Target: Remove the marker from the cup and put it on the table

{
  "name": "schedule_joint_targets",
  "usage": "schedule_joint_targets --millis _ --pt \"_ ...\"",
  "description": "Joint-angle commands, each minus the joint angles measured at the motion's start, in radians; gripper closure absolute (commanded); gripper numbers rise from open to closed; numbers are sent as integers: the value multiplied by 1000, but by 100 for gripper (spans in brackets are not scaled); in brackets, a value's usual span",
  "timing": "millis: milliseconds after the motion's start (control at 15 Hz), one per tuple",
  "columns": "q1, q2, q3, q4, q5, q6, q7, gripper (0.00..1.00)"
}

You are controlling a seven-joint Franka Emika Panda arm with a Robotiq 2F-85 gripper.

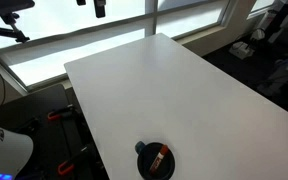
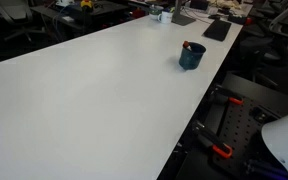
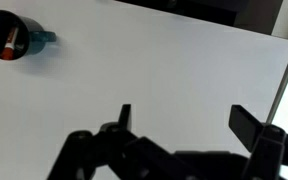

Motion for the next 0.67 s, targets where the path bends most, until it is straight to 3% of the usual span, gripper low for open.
schedule_joint_targets --millis 0,600 --pt "-9 0 8 2 3 -2 -3 0" --pt "-90 21 -17 -99 -105 56 24 0"
